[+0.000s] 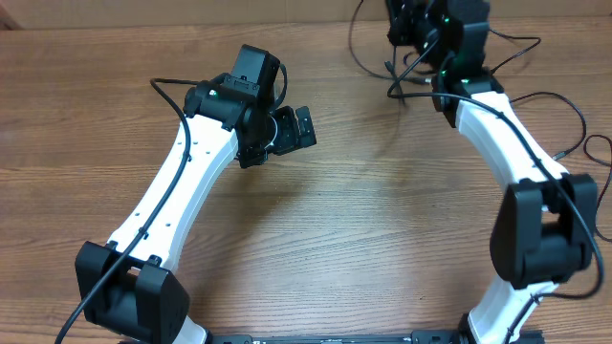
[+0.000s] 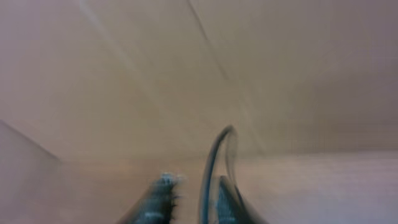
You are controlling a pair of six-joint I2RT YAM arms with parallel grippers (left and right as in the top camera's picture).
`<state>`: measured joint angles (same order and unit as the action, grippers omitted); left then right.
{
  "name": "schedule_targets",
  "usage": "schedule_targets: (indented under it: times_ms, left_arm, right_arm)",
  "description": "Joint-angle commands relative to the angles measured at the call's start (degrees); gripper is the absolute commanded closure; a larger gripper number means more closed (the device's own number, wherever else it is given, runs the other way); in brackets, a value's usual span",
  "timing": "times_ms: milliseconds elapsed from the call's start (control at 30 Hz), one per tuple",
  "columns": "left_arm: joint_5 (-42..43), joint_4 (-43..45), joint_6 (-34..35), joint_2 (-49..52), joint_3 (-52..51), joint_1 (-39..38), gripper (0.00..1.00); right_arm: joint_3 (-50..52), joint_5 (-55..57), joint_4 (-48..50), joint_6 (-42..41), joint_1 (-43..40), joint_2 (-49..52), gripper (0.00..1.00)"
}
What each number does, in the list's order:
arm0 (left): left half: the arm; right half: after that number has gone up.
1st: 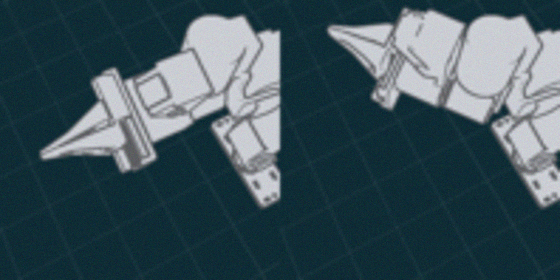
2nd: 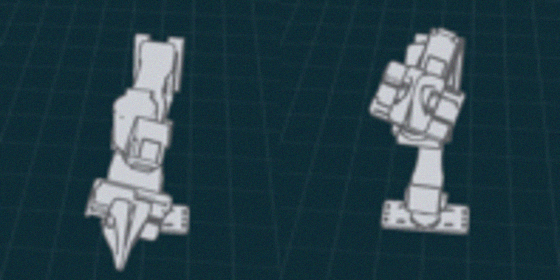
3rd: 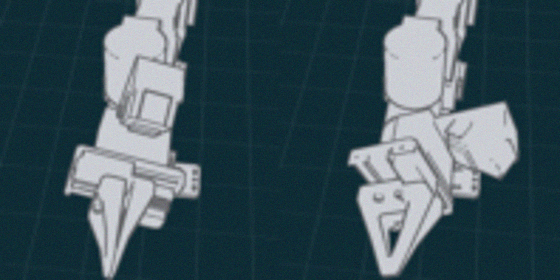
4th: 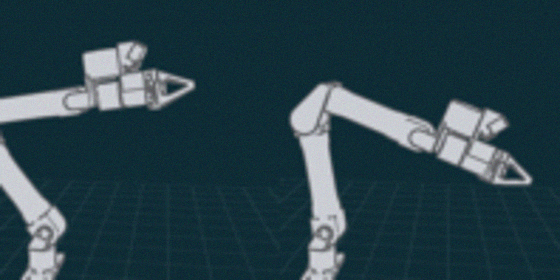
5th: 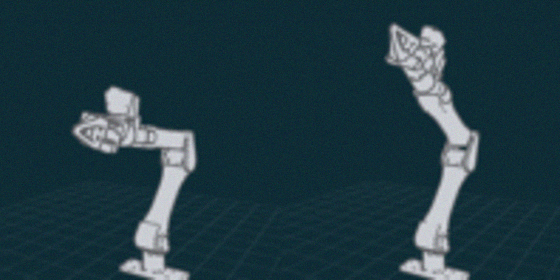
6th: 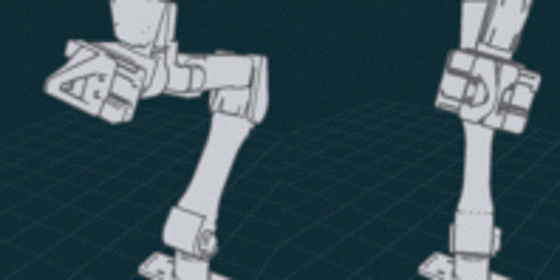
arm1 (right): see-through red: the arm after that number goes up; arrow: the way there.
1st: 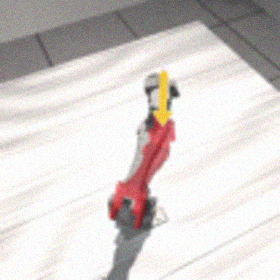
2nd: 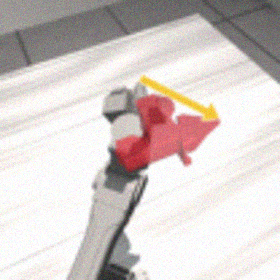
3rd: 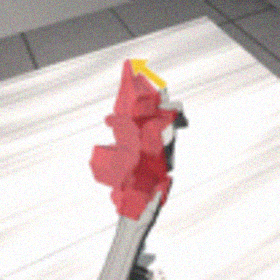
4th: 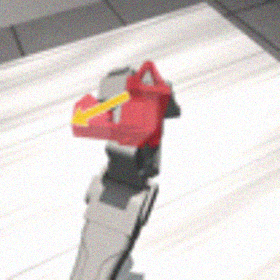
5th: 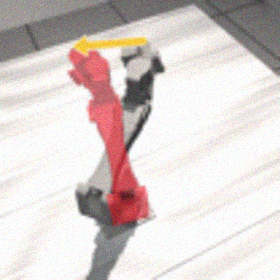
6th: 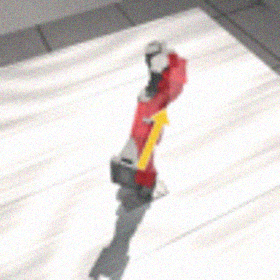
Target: Untangle cables
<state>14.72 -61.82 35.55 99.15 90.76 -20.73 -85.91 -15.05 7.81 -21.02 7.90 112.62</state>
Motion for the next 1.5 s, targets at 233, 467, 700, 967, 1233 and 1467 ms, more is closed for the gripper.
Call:
schedule_targets:
  times_ms: [233,467,700,967,1233,1467]
  left_arm:
    - [-0.3,-0.1,-1.3,-0.8,0.8,0.1,0.0]
    - [-0.3,-0.1,-1.3,-0.8,0.8,0.1,0.0]
    - [-0.3,-0.1,-1.3,-0.8,0.8,0.1,0.01]
    - [-0.3,-0.1,-1.3,-0.8,0.8,0.1,0.0]
    - [-0.3,-0.1,-1.3,-0.8,0.8,0.1,0.0]
    - [-0.3,-0.1,-1.3,-0.8,0.8,0.1,0.01]
  right_arm:
    - [-0.8,8.9,-15.5,0.4,-5.3,-3.8,0.0]
    - [-0.8,8.3,-37.7,0.5,-10.6,-17.4,0.0]
    - [-0.7,6.0,-54.2,4.8,-11.2,-34.2,0.0]
    - [0.5,6.0,-71.8,4.8,-11.3,-49.7,0.0]
    - [0.5,6.3,-78.9,5.1,-11.3,-61.4,0.0]
    - [1.6,9.0,-83.9,6.5,-11.3,-72.6,0.0]
